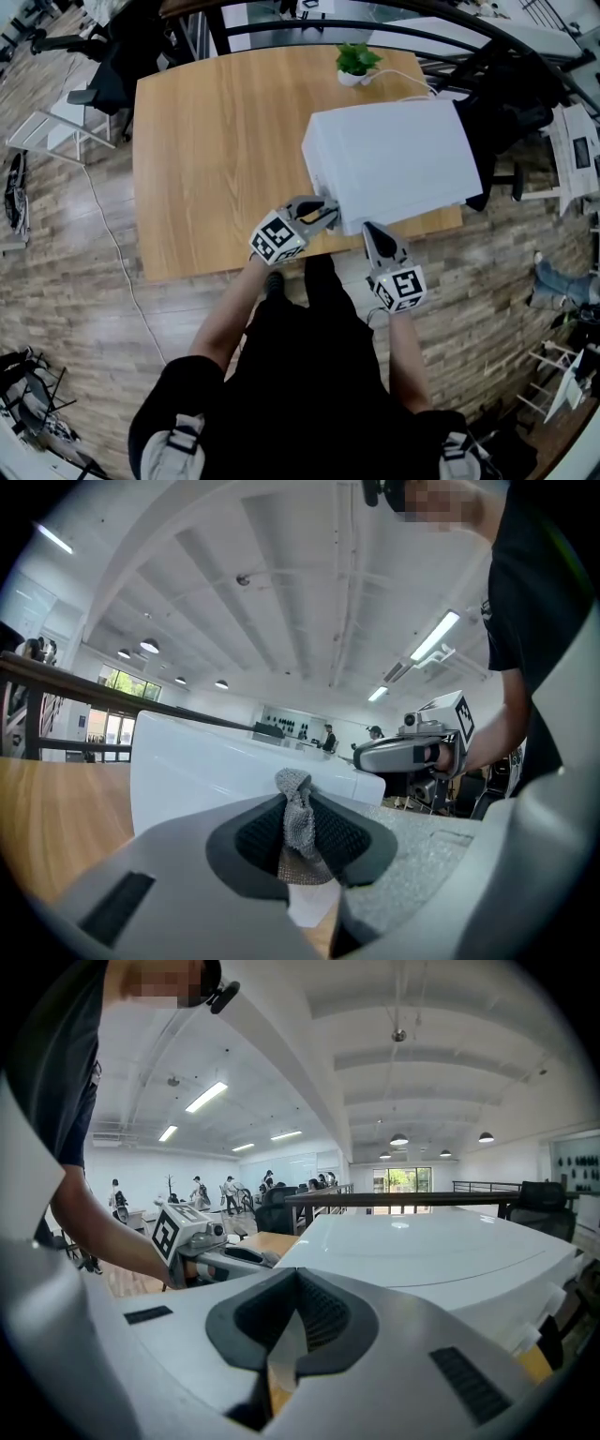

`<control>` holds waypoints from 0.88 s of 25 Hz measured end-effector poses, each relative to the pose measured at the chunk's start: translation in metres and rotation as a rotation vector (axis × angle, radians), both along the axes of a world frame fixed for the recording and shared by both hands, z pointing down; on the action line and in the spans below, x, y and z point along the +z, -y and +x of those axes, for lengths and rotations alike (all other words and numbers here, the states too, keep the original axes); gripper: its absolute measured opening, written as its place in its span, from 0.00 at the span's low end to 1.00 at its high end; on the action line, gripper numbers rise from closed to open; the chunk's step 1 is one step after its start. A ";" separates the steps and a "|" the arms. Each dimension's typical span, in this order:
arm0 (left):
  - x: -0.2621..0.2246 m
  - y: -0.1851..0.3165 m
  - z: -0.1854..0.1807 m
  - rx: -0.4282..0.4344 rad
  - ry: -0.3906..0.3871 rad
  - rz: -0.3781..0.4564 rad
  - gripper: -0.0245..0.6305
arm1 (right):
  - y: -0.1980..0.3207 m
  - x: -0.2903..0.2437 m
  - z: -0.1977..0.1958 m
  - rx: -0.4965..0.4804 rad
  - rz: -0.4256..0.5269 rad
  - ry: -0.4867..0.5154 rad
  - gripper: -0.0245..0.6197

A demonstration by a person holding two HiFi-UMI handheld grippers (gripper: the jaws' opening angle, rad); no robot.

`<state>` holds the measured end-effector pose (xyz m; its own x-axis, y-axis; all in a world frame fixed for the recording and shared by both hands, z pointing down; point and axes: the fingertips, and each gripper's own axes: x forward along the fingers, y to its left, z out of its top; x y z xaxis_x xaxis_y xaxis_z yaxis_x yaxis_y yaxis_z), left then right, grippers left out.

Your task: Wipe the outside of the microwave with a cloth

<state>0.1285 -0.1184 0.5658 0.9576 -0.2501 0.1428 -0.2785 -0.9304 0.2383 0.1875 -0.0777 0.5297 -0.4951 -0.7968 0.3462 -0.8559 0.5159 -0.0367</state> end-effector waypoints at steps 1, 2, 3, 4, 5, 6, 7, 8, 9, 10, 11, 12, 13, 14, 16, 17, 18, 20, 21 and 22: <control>0.000 0.003 0.000 -0.005 0.000 0.002 0.14 | 0.000 0.000 0.001 0.004 -0.005 0.008 0.04; 0.000 0.007 -0.001 -0.010 0.000 0.005 0.14 | 0.000 -0.001 0.001 0.006 -0.008 0.010 0.04; 0.000 0.010 -0.001 -0.014 0.000 0.008 0.14 | 0.001 -0.001 0.001 0.007 -0.009 0.010 0.04; 0.000 0.014 -0.002 -0.018 0.002 0.010 0.14 | 0.001 -0.001 0.000 0.006 -0.010 0.010 0.04; 0.000 0.017 -0.004 -0.021 0.003 0.012 0.14 | 0.001 -0.001 0.000 0.005 -0.009 0.012 0.04; -0.001 0.020 -0.005 -0.025 0.003 0.013 0.14 | 0.001 -0.001 -0.001 0.003 -0.008 0.014 0.04; -0.002 0.023 -0.006 -0.029 0.003 0.014 0.14 | 0.001 -0.001 -0.001 0.002 -0.006 0.016 0.04; -0.003 0.026 -0.007 -0.033 0.003 0.014 0.14 | 0.002 -0.002 -0.001 0.001 -0.004 0.017 0.04; -0.004 0.030 -0.008 -0.037 0.002 0.016 0.14 | 0.002 -0.002 -0.001 0.001 -0.003 0.018 0.04; -0.005 0.033 -0.008 -0.041 0.000 0.018 0.14 | 0.002 -0.002 -0.001 0.000 -0.004 0.019 0.04; -0.007 0.037 -0.009 -0.045 -0.002 0.020 0.14 | 0.002 -0.001 -0.001 -0.001 -0.007 0.018 0.04; -0.008 0.040 -0.010 -0.049 -0.003 0.022 0.14 | 0.002 -0.001 -0.001 -0.003 -0.008 0.017 0.04; -0.010 0.043 -0.010 -0.053 -0.005 0.022 0.14 | 0.001 -0.001 -0.001 -0.005 -0.008 0.017 0.04; -0.011 0.045 -0.011 -0.057 -0.007 0.021 0.14 | 0.001 -0.001 -0.001 -0.004 -0.006 0.018 0.04; -0.011 0.051 -0.012 -0.066 -0.012 0.015 0.14 | 0.001 -0.002 -0.001 -0.001 -0.004 0.024 0.04; -0.011 0.054 -0.013 -0.071 -0.014 0.013 0.14 | 0.001 -0.002 -0.001 0.001 -0.004 0.027 0.04; -0.011 0.057 -0.014 -0.077 -0.014 0.011 0.14 | 0.001 -0.001 -0.001 0.002 -0.005 0.028 0.04; -0.010 0.064 -0.016 -0.090 -0.011 0.011 0.14 | 0.000 0.000 0.000 0.002 -0.005 0.031 0.04; -0.010 0.067 -0.016 -0.096 -0.011 0.011 0.14 | 0.000 0.000 0.000 0.003 -0.005 0.034 0.04; -0.010 0.070 -0.017 -0.101 -0.011 0.011 0.14 | 0.000 -0.001 0.000 0.003 -0.004 0.035 0.04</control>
<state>0.1114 -0.1888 0.5554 0.9288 -0.3473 0.1297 -0.3689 -0.9000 0.2320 0.1880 -0.0779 0.5290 -0.5046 -0.7970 0.3320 -0.8556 0.5129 -0.0691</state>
